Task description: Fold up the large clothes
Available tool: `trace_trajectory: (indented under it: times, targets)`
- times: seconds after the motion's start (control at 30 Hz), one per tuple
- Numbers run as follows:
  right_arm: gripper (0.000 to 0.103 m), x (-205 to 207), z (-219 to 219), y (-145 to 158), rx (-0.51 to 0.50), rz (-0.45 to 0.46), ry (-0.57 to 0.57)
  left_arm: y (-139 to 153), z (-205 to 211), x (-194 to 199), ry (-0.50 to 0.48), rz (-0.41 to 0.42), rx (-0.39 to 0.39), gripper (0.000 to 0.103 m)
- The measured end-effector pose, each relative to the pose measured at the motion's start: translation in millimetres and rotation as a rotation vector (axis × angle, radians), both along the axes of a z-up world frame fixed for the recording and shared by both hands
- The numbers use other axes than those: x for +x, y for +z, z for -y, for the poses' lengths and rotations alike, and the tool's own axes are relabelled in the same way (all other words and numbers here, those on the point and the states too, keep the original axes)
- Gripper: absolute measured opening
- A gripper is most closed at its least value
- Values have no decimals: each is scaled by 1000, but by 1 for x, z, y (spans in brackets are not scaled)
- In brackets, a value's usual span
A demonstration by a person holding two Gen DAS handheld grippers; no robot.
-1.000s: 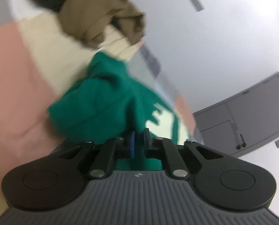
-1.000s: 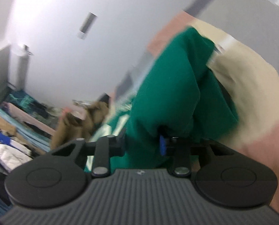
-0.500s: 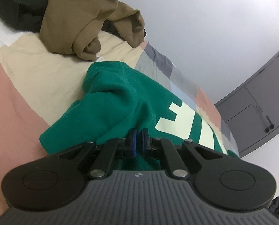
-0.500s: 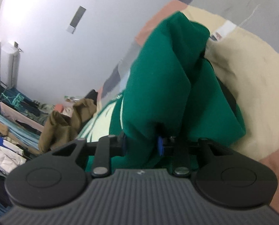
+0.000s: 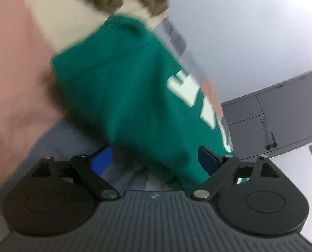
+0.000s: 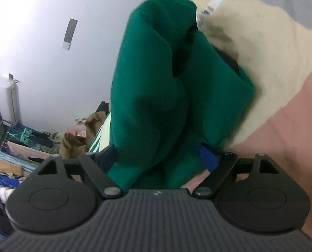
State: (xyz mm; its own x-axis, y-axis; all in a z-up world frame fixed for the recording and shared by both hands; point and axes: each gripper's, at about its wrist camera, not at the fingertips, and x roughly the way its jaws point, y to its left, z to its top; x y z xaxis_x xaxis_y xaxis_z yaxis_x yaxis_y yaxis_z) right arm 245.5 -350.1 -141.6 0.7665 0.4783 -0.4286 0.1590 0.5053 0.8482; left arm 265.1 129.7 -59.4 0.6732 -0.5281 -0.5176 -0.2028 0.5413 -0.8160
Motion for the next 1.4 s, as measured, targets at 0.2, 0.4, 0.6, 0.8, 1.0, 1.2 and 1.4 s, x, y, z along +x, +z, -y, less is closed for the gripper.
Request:
trace_trajectory:
  times: [0.2, 0.4, 0.6, 0.8, 1.0, 1.2, 1.4]
  targets:
    - [95, -5, -3, -5, 41, -53, -2, -32, -5, 5, 86, -67, -153, 92]
    - [95, -2, -4, -20, 91, -80, -28, -56, -7, 6, 193, -62, -295, 96]
    - [96, 24, -3, -23, 88, 4, -63, -60, -5, 5, 254, -1, -326, 96]
    - [96, 19, 1, -16, 175, 114, -85, -59, -12, 6, 292, 95, -339, 96]
    - [96, 20, -1, -8, 158, 161, -70, -58, -12, 13, 282, 77, -324, 96]
    - [96, 12, -13, 4, 27, 151, -49, -50, -15, 8, 311, 41, -306, 95]
    - [99, 27, -21, 7, -18, 56, -114, -36, -3, 8, 280, -5, -141, 74]
